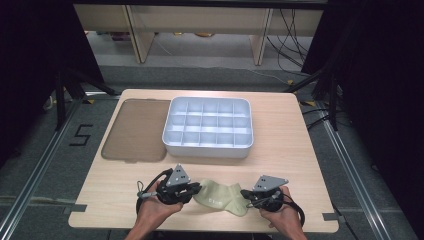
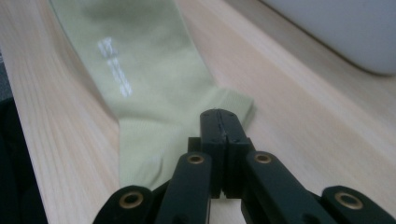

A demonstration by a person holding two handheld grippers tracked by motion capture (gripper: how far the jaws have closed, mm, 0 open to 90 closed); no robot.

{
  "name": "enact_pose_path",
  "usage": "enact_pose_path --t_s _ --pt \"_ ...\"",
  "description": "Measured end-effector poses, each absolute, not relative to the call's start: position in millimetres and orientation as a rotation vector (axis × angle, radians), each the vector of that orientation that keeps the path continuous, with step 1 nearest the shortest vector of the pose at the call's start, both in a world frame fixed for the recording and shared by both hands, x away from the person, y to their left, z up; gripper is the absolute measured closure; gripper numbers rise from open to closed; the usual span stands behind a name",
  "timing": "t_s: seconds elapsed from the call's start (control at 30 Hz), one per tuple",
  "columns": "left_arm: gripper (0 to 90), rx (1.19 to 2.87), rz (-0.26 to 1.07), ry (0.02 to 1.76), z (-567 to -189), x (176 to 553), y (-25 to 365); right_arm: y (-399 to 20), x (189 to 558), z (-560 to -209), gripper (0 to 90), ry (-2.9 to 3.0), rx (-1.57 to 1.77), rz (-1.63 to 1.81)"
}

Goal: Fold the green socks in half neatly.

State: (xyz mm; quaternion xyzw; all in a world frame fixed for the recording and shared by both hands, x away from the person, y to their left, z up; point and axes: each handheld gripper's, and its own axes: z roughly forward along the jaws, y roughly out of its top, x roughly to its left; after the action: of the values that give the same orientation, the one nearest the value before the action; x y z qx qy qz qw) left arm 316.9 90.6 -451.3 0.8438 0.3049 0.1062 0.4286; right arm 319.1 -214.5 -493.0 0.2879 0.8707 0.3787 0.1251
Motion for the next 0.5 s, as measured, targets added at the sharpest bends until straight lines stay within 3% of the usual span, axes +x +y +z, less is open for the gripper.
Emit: enact_pose_path --t_s 0.5 --pt "83.8 2.104 0.198 0.643 -444 321 21 -224 320 -505 90.0 2.575 0.858 1.068"
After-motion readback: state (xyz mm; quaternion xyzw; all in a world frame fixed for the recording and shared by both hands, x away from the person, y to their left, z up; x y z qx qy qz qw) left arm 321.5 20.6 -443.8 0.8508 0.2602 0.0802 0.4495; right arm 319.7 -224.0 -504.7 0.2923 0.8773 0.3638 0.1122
